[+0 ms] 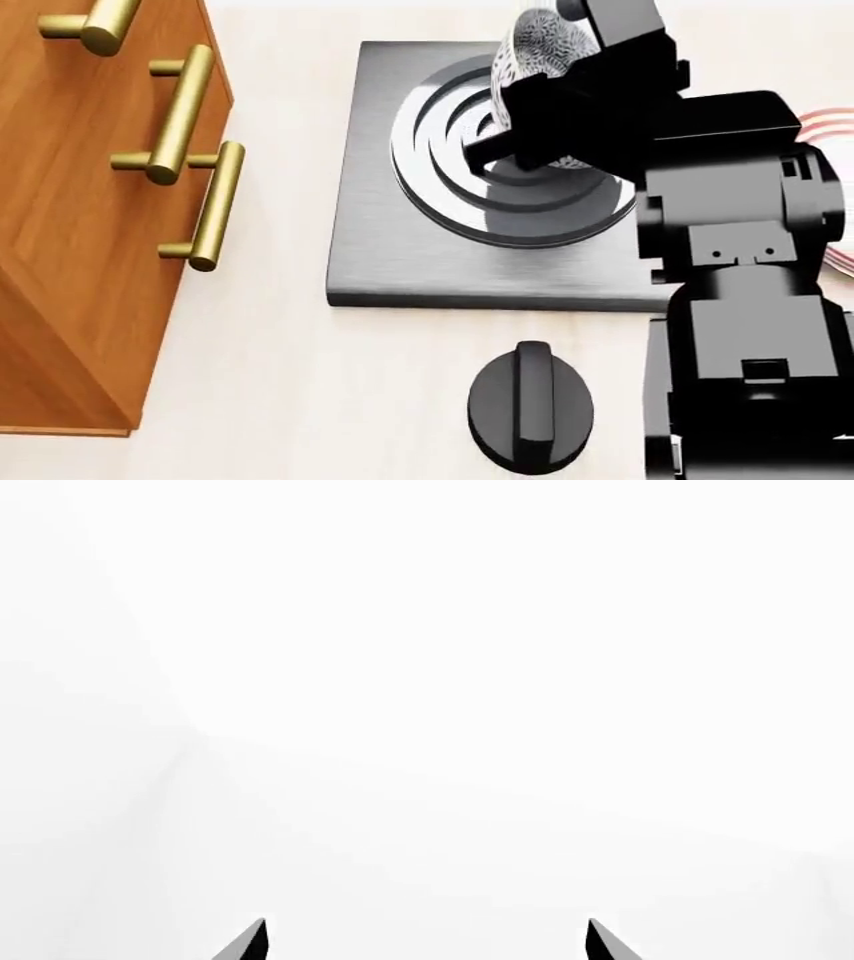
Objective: Put the bowl on the stove.
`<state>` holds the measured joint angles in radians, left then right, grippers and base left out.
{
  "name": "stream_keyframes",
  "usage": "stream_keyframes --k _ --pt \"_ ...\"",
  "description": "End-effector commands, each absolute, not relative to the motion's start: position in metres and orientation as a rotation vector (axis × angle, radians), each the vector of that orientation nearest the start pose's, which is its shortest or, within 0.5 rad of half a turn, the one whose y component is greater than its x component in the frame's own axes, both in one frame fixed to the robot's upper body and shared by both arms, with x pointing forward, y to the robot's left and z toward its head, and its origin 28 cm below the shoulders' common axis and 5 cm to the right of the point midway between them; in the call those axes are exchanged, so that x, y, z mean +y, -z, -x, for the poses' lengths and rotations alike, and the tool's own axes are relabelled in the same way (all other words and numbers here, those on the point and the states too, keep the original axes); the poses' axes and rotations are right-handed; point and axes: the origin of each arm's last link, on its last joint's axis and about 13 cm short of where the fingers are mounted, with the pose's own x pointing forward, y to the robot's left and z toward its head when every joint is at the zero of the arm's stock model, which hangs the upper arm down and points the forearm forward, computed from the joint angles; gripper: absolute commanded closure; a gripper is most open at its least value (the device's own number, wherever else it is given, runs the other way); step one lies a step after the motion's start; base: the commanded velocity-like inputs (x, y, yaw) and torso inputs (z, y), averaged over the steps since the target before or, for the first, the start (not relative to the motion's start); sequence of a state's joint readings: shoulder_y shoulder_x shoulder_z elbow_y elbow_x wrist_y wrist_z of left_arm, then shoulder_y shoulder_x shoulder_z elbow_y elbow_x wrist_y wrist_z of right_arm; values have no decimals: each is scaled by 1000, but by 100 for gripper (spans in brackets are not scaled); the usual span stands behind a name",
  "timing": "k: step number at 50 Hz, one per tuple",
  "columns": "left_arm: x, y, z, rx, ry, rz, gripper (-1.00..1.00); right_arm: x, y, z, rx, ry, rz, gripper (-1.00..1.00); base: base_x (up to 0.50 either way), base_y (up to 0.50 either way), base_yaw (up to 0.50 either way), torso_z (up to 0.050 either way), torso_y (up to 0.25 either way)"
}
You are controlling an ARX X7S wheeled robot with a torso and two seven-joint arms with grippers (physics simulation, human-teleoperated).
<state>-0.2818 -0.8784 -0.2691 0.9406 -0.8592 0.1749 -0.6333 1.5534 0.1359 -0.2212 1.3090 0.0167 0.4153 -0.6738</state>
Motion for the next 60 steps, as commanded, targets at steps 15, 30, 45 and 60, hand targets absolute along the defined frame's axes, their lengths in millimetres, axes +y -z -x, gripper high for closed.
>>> stream_keyframes --k 15,30,45,60 --pt "281 -298 -141 -1242 -5 192 -100 -148 -262 -432 247 -552 119 100 0 0 0 0 0" --pt "281 -298 -141 -1244 -8 193 -100 -148 -264 -431 260 -561 118 -100 0 0 0 0 0" --pt "281 -299 -141 -1244 -7 194 -100 -148 -267 -432 199 -670 20 -100 0 0 0 0 0" --pt "282 -299 -140 -1246 -10 194 -100 -148 -278 -433 69 -866 -95 -100 0 0 0 0 0"
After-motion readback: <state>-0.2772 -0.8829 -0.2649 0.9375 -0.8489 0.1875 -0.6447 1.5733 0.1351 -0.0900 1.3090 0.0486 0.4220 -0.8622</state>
